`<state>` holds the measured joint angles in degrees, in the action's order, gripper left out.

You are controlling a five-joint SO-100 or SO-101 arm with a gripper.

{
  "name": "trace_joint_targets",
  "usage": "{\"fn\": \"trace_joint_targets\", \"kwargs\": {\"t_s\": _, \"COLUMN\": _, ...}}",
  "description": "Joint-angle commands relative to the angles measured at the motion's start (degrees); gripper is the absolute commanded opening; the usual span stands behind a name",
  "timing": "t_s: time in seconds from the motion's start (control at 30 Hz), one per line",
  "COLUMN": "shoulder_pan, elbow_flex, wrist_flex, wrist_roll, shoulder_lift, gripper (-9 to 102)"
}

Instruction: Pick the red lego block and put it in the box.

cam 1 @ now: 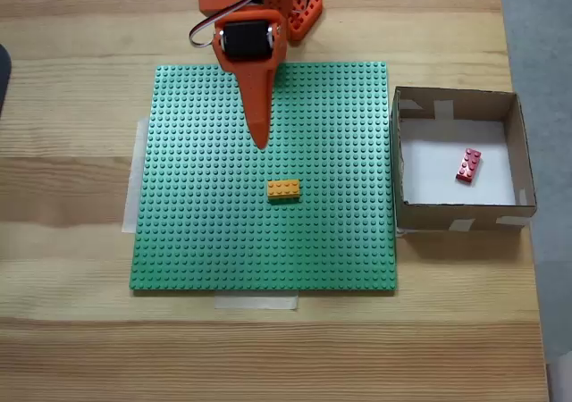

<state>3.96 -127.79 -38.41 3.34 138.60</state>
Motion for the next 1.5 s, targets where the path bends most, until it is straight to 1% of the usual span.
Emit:
{"fn": "trace_joint_targets", "kwargs": {"t_s": 0.0, "shoulder_pan": -1.23, "elbow_flex": -7.12, "wrist_flex": 1.76, "wrist_roll": 0.0, "shoulder_lift": 7.47, "gripper": -1}}
{"fn": "trace_joint_targets", "kwargs": {"t_s": 0.17, "shoulder_pan": -2.2, "elbow_flex": -16.61, "wrist_flex": 4.22, "wrist_roll": -0.44, "shoulder_lift": 14.77, "gripper": -1}}
{"fn": "trace_joint_targets", "kwargs": {"t_s": 0.5, "shoulder_pan": -2.99, "elbow_flex": -33.4, "wrist_flex": 1.49, "wrist_roll": -3.16, "shoulder_lift": 30.15, "gripper": -1}}
{"fn": "trace_joint_targets", "kwargs": {"t_s": 1.03, "shoulder_pan": -3.78, "elbow_flex": -45.0, "wrist_flex": -4.48, "wrist_roll": -4.22, "shoulder_lift": 39.99, "gripper": -1}}
{"fn": "trace_joint_targets", "kwargs": {"t_s": 1.47, "shoulder_pan": -4.13, "elbow_flex": -50.01, "wrist_flex": -6.77, "wrist_roll": -4.39, "shoulder_lift": 43.86, "gripper": -1}}
